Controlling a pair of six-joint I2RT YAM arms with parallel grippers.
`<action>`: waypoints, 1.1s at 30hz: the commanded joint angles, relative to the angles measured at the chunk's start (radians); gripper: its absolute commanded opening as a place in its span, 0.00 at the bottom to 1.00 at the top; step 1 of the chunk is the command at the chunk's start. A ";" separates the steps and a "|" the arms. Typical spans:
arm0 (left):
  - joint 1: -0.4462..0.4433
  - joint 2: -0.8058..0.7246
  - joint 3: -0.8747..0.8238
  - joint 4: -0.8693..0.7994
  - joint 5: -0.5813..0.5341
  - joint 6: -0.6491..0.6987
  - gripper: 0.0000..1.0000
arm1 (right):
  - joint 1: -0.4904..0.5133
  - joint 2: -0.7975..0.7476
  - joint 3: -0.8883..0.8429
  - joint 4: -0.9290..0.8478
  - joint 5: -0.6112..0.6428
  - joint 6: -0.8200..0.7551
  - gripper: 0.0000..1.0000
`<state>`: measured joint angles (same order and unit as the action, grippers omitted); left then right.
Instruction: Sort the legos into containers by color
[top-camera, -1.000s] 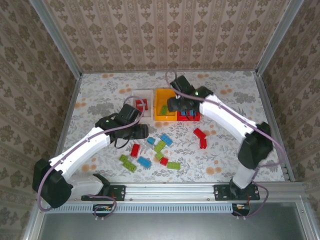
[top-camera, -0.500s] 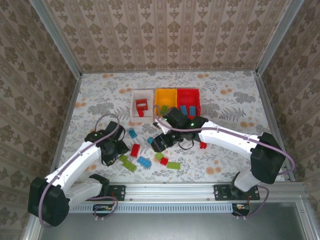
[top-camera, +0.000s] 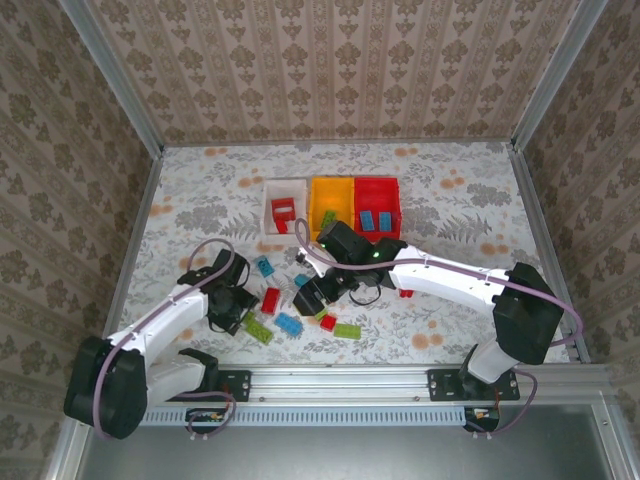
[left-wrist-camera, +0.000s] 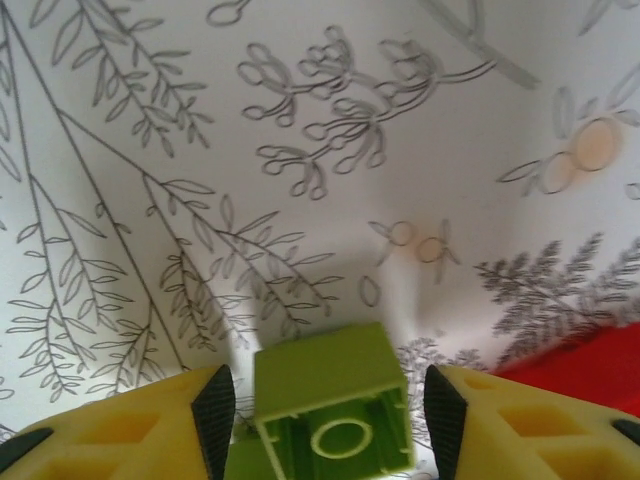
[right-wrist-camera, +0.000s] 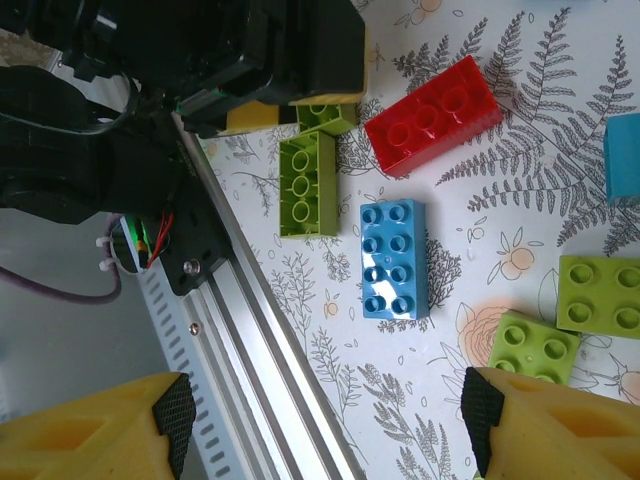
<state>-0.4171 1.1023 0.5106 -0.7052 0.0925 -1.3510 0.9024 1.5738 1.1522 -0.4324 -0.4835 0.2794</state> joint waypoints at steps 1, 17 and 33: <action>0.011 0.010 -0.013 0.011 0.016 -0.016 0.55 | 0.004 0.000 0.024 0.013 -0.009 -0.004 0.74; -0.064 0.102 0.424 -0.067 -0.120 0.344 0.27 | -0.141 -0.254 -0.047 0.095 0.335 0.151 0.74; -0.289 0.937 1.353 -0.179 -0.155 0.737 0.26 | -0.407 -0.385 -0.111 0.069 0.392 0.302 0.74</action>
<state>-0.7063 1.9667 1.7603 -0.8047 -0.0502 -0.7074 0.4995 1.2045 1.0515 -0.3447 -0.0963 0.5560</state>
